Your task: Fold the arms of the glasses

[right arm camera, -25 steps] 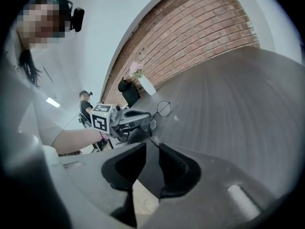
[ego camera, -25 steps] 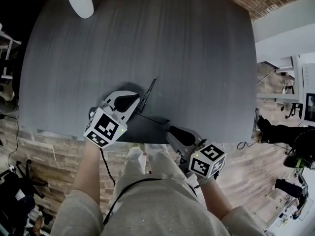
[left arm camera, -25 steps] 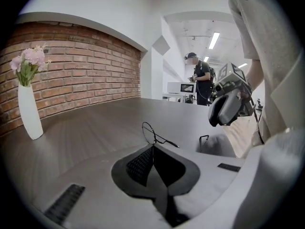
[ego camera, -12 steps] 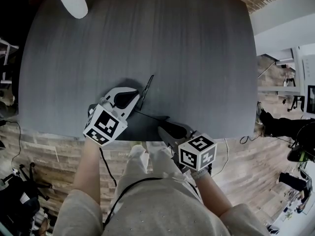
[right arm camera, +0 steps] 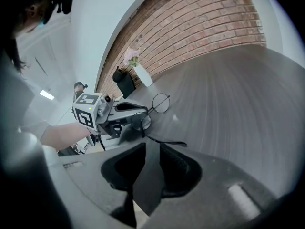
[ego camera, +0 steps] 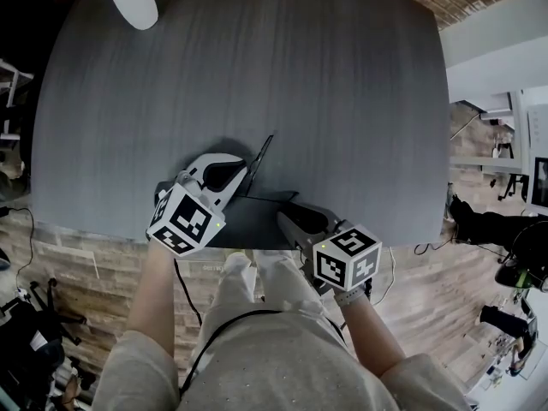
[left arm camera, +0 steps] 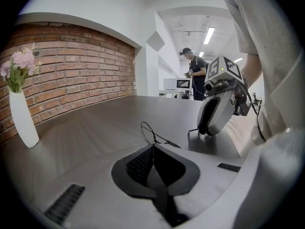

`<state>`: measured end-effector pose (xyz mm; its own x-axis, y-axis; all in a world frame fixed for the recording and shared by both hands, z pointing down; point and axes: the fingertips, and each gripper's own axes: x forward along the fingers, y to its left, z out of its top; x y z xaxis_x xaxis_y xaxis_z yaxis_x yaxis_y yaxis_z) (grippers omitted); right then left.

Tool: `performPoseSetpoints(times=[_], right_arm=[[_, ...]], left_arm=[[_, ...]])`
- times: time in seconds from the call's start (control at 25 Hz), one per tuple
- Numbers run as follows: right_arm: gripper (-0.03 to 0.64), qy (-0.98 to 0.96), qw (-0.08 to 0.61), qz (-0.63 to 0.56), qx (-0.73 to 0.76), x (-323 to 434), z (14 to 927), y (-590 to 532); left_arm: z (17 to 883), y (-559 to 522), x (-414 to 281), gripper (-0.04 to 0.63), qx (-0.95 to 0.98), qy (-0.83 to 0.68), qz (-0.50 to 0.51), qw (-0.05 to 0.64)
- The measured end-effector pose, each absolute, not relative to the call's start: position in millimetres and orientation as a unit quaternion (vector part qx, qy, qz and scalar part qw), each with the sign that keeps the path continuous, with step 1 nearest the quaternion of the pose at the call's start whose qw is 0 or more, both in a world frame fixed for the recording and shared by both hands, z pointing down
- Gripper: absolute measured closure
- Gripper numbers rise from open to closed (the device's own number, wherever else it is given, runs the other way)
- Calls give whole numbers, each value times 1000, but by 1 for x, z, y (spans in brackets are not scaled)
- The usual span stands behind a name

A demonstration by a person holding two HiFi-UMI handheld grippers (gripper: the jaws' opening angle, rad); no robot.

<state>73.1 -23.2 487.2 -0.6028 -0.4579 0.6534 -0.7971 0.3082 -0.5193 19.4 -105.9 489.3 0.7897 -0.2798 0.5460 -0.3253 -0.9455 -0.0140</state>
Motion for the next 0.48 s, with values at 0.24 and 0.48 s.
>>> performPoseSetpoints(times=[0.24,0.48], right_arm=[[523,-794,198,421,391,68,484,-40],[523,-805,194,413,379,59,480,-58]], left_arm=[[491,-102,23,595,945,-152,286,39],[492,-101,25,595,946,-147,288,38]])
